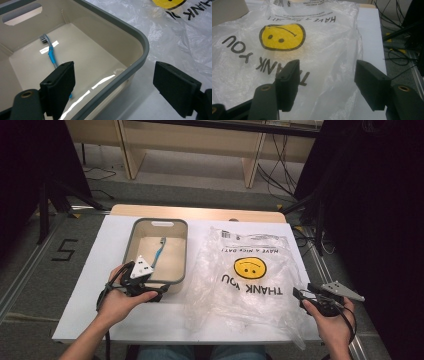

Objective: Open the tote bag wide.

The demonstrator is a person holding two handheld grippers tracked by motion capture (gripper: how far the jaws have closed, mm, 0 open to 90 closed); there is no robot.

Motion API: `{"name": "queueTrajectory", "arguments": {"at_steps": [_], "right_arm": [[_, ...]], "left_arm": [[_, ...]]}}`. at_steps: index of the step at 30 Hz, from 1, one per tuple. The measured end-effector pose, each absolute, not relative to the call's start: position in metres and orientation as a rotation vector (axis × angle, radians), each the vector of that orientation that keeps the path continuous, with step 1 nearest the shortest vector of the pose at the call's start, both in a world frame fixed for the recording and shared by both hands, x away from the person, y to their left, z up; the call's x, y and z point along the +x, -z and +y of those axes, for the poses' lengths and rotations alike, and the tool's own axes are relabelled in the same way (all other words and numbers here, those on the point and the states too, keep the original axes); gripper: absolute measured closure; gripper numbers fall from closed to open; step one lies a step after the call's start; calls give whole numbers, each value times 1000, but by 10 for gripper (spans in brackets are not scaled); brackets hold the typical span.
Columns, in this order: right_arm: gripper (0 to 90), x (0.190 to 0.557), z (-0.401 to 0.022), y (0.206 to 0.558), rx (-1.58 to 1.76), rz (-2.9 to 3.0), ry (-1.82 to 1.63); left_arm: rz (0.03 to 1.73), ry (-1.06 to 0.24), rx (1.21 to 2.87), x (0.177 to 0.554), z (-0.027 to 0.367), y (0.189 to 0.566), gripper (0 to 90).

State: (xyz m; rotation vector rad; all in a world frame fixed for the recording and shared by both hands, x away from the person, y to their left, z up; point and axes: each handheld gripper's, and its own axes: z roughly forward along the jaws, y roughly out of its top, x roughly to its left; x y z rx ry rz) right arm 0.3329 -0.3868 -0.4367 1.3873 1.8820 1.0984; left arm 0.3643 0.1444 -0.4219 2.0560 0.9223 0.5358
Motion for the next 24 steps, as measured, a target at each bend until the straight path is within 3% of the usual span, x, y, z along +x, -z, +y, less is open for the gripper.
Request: {"name": "queueTrajectory", "arguments": {"at_steps": [24], "right_arm": [[358,336,-389,439,1435,1898,-1027]], "left_arm": [[853,-479,2087,349,120,422,232]]}}
